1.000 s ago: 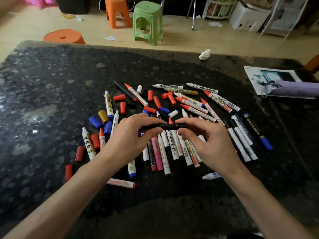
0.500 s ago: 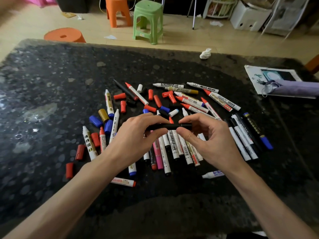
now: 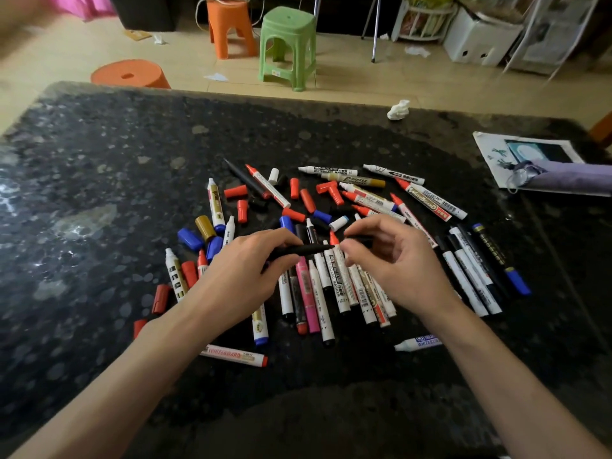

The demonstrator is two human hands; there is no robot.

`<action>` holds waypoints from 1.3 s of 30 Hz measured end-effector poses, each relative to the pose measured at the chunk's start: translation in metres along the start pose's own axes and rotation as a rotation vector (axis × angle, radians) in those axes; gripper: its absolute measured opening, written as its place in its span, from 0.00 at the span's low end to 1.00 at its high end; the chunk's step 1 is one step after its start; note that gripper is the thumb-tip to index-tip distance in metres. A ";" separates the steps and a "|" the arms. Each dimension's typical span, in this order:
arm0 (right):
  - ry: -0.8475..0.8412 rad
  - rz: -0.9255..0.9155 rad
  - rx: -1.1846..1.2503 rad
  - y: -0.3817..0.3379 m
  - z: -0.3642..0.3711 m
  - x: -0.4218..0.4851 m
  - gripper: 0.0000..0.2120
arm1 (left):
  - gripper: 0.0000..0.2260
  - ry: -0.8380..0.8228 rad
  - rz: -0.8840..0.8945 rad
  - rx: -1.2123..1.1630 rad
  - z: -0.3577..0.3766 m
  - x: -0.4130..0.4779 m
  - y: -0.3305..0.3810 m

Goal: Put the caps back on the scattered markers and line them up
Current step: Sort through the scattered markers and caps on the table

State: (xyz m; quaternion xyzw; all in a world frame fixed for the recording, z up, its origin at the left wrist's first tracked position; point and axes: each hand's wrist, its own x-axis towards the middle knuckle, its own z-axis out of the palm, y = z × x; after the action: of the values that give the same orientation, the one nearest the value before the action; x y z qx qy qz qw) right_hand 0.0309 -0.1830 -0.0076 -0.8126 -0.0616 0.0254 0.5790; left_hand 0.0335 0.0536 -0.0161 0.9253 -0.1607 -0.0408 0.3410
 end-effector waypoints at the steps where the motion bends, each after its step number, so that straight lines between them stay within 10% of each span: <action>1: 0.055 0.020 0.004 0.003 -0.001 0.006 0.06 | 0.06 0.014 -0.022 0.008 -0.002 0.001 -0.002; 9: 0.032 -0.023 -0.694 0.043 0.022 0.041 0.09 | 0.06 0.097 -0.116 0.026 -0.013 0.001 -0.013; 24: 0.114 0.023 -0.978 0.032 0.051 0.087 0.10 | 0.07 0.114 -0.174 -0.008 -0.027 -0.008 -0.017; 31: 0.137 0.211 -0.175 -0.005 0.030 0.049 0.10 | 0.08 0.120 -0.177 -0.018 -0.023 -0.005 -0.017; 39: 0.131 0.302 0.186 -0.021 0.036 0.010 0.09 | 0.07 0.064 -0.171 -0.044 -0.015 0.000 -0.012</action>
State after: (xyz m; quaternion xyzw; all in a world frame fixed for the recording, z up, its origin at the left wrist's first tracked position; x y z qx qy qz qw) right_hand 0.0351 -0.1407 0.0010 -0.7555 0.1015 0.0645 0.6440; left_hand 0.0393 0.0714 -0.0127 0.9288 -0.0691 -0.0437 0.3615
